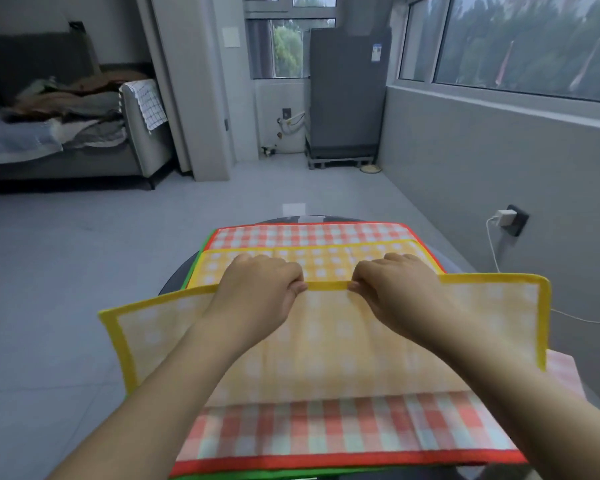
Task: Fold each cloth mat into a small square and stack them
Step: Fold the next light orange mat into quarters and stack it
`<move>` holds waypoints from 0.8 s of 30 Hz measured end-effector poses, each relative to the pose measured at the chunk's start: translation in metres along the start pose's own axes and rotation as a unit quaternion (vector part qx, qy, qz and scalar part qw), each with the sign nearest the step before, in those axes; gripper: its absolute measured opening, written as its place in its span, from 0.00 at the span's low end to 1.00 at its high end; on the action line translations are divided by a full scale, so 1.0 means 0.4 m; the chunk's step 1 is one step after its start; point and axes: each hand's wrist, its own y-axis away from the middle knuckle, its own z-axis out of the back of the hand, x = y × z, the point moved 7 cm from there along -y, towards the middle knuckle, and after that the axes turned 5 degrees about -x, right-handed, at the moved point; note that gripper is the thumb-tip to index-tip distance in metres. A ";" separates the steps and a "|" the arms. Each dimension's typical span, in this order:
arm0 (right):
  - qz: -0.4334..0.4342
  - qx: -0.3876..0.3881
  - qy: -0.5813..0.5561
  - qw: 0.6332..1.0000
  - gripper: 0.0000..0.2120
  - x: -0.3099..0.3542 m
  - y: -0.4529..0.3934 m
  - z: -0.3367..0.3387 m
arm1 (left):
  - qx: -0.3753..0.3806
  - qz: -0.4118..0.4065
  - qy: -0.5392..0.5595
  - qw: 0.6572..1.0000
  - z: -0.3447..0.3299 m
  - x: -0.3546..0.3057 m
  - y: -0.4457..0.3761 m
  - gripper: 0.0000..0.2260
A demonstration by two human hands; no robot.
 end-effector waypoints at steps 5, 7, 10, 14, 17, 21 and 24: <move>-0.063 0.034 -0.064 0.995 0.13 -0.050 -0.035 -0.135 | 0.029 0.012 -0.012 0.999 -0.134 0.071 -0.028 0.08; -0.080 0.060 -0.087 0.991 0.12 -0.060 -0.026 -0.202 | 0.071 0.044 0.017 0.996 -0.194 0.092 -0.011 0.12; -0.113 0.078 -0.118 0.983 0.11 -0.066 0.006 -0.274 | 0.124 0.088 0.044 0.987 -0.261 0.109 0.017 0.15; -0.131 0.084 -0.130 0.979 0.11 -0.079 0.019 -0.318 | 0.122 0.120 0.068 0.983 -0.308 0.115 0.040 0.09; -0.130 0.069 -0.124 0.981 0.11 -0.081 0.018 -0.319 | 0.105 0.137 0.059 0.983 -0.326 0.115 0.054 0.09; -0.139 0.045 -0.121 0.982 0.11 -0.074 0.019 -0.319 | 0.105 0.143 0.041 0.983 -0.325 0.095 0.051 0.07; -0.158 0.036 -0.121 0.979 0.10 -0.076 0.014 -0.325 | 0.085 0.138 0.055 0.985 -0.300 0.050 0.047 0.12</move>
